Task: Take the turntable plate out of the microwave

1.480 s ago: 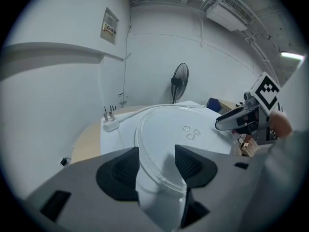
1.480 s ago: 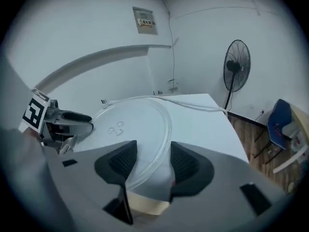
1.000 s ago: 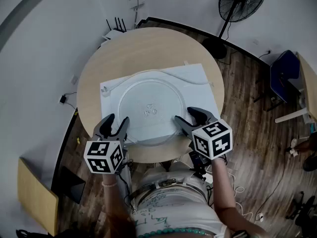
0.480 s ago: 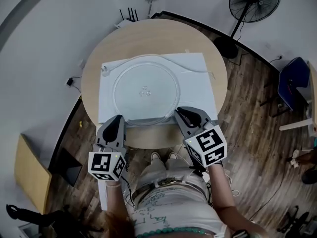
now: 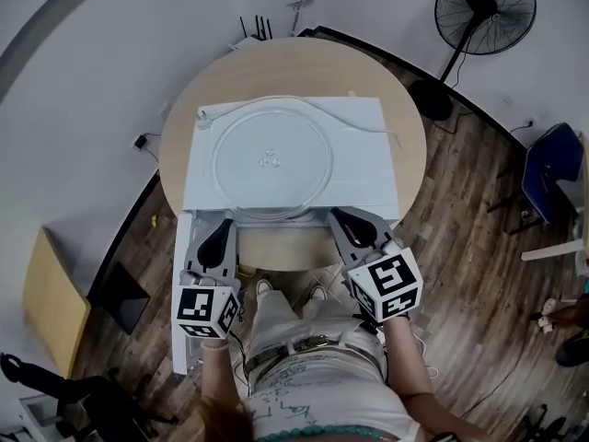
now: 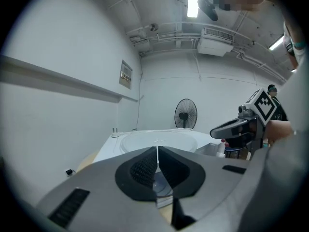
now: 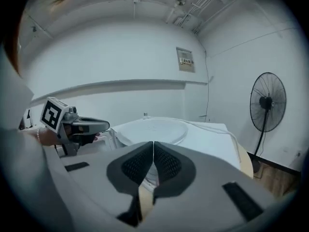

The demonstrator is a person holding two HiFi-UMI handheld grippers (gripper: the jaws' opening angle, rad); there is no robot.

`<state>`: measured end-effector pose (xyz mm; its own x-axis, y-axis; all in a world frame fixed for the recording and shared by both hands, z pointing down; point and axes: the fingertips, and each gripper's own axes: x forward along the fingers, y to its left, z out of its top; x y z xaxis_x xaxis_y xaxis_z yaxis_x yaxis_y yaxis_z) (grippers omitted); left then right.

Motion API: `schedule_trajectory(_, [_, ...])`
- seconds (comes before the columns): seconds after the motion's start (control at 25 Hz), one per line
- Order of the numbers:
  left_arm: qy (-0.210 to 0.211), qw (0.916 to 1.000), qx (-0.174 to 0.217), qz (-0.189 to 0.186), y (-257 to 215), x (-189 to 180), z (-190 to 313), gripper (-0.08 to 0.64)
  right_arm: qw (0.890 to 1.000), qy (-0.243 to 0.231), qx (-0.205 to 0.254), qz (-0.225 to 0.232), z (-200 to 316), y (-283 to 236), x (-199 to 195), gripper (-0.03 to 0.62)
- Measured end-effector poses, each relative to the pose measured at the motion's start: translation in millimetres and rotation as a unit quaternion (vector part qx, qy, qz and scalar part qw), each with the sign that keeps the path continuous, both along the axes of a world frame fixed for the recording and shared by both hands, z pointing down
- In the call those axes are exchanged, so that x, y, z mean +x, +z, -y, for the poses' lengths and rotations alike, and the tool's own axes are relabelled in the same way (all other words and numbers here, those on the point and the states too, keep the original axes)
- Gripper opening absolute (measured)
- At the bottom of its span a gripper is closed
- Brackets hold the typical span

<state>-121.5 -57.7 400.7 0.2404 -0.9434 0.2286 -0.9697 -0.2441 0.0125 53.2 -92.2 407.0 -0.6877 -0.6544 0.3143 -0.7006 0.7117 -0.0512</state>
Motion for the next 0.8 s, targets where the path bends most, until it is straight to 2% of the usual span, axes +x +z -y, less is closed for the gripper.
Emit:
schedule_trajectory(0.24, [0.007,0.9999,-0.008,0.004,1.0,-5.7,2.7,0.018,1.000,0.004,-0.005,-0.005,-4.9,4.3,-13.5,-0.005])
schedule_trajectory(0.4, [0.021,0.9995,-0.025,0.003,1.7,-17.2,8.7,0.018,1.000,0.026,-0.008,-0.009,0.6,5.9,-23.6,0.000])
schedule_trajectory(0.56, [0.035,0.9982,-0.048,-0.011,3.7,-26.8,19.6,0.020,0.999,0.040,-0.017,-0.015,4.3,8.0,-35.8,0.075])
schedule_trajectory(0.8, [0.069,0.9933,-0.088,0.027,10.9,-24.6,28.0,0.021,0.997,0.063,-0.027,-0.029,9.5,12.7,-43.2,0.137])
